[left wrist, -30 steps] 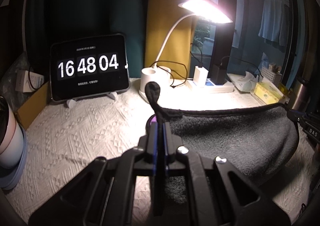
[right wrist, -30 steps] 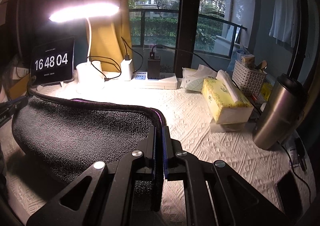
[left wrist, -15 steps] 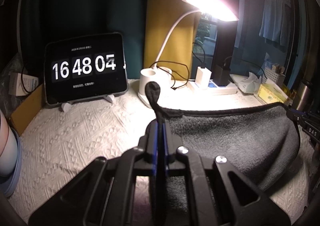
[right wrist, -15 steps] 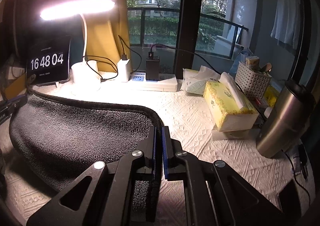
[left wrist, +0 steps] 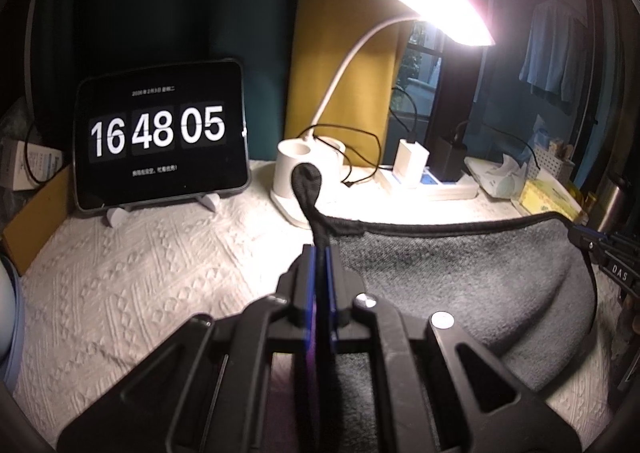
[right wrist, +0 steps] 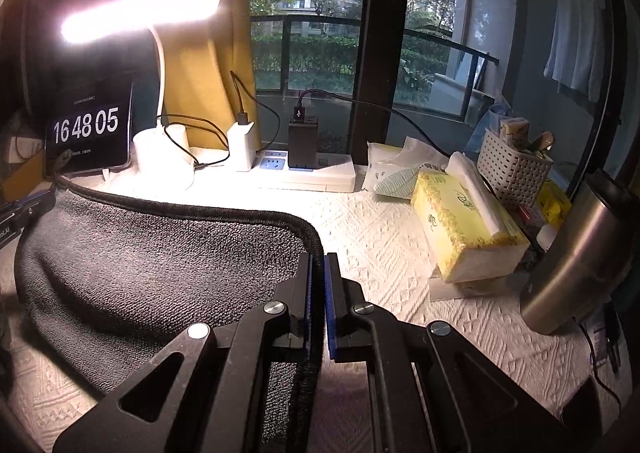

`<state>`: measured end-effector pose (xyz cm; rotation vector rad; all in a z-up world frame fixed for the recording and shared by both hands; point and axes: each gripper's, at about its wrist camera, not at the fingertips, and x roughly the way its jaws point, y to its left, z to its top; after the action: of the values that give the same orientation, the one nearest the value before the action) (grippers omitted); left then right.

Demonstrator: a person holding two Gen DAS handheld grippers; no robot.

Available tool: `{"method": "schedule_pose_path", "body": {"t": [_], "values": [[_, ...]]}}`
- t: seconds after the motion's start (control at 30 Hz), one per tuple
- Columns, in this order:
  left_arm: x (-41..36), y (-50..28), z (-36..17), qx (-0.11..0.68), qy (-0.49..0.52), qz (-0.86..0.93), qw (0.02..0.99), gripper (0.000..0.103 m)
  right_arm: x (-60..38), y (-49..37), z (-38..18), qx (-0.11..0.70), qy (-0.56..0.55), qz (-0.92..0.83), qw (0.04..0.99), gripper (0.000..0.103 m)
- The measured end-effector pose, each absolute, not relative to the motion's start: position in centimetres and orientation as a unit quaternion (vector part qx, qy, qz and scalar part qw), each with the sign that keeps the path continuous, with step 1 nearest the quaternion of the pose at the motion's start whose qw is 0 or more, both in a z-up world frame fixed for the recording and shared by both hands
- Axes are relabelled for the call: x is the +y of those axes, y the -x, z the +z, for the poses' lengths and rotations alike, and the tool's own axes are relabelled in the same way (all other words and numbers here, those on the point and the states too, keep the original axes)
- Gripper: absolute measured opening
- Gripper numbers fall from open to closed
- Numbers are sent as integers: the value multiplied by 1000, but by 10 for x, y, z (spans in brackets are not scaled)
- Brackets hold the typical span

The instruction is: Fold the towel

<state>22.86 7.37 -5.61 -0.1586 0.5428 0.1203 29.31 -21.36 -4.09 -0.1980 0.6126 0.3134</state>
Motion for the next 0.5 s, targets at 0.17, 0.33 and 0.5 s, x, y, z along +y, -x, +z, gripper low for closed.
{"method": "schedule_pose_path", "body": {"t": [0.17,0.33,0.5], "values": [[74,-238,-56,265,76,60,959,5,-213,-300,-43,298,95,153,938,6],[75,-245,-59,266,75,61,959,5,-213,-307,-46,298,96,152,937,6],[76,-251,-61,267,75,62,959,5,-212,-312,-48,299,94,153,937,6]]}}
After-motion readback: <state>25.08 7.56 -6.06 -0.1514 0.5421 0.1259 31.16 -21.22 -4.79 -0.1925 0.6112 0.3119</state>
